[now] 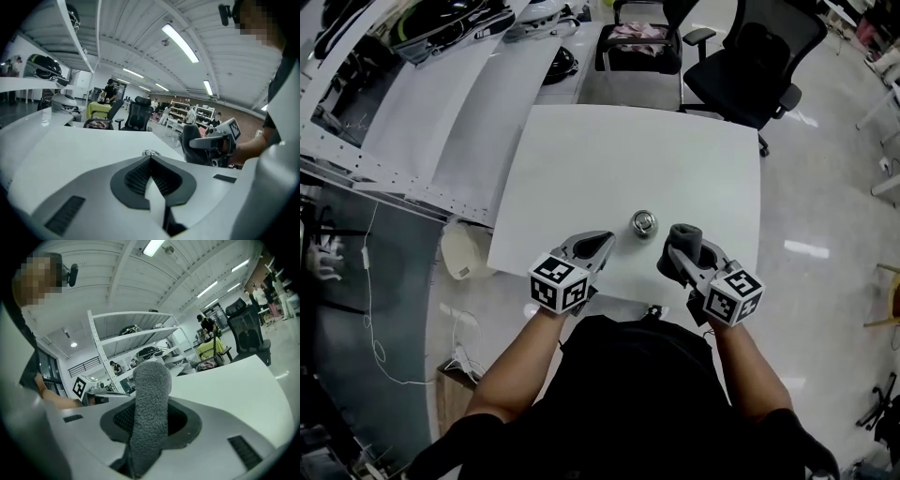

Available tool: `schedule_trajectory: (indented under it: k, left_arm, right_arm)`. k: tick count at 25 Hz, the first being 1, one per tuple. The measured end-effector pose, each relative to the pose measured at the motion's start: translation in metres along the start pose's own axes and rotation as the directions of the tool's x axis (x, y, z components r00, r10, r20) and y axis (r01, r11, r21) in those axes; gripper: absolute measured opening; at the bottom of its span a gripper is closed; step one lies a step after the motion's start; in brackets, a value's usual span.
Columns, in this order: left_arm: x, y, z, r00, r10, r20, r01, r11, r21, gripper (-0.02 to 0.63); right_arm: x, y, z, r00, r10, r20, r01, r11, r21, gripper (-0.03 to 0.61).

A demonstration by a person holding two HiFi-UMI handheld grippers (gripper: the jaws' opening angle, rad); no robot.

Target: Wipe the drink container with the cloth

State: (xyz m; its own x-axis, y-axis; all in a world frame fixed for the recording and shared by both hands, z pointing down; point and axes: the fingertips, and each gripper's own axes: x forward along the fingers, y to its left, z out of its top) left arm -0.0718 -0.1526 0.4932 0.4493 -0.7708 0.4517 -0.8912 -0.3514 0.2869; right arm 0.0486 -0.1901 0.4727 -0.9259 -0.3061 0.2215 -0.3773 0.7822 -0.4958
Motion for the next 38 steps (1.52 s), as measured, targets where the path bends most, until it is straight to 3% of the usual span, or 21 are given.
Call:
schedule_trajectory:
  k: [9,12,16,25,30,38]
  left_arm:
    - [-0.070,-0.032,0.008,0.994,-0.111,0.001,0.111,0.994,-0.009,0.017]
    - [-0.108,-0.046,0.002,0.988,-0.152,0.030,0.152,0.988,0.016,0.017]
    - [-0.144,-0.049,-0.021,0.989,-0.147,0.004,0.147,0.987,0.069,0.017]
    - [-0.194,-0.063,-0.062,0.977,-0.215,-0.010,0.215,0.976,0.043,0.015]
    - [-0.198,-0.082,-0.062,0.970,-0.245,-0.009,0.245,0.968,0.062,0.017]
    - [-0.195,-0.095,-0.053,0.984,-0.180,-0.008,0.180,0.980,0.084,0.017]
  right_arm:
    - [-0.009,0.072,-0.003,0.985,-0.079,0.156,0.068,0.995,0.073,0.118]
    - [-0.007,0.109,-0.018,0.984,-0.089,0.153,0.075,0.993,0.092,0.117]
    - [-0.006,0.152,-0.044,0.986,-0.112,0.125,0.101,0.991,0.089,0.117]
    - [-0.037,0.217,-0.080,0.974,-0.199,0.109,0.195,0.980,0.051,0.115]
    - [-0.055,0.233,-0.078,0.967,-0.229,0.113,0.235,0.971,-0.042,0.115]
    - [-0.083,0.219,-0.069,0.962,-0.247,0.119,0.252,0.968,-0.022,0.115]
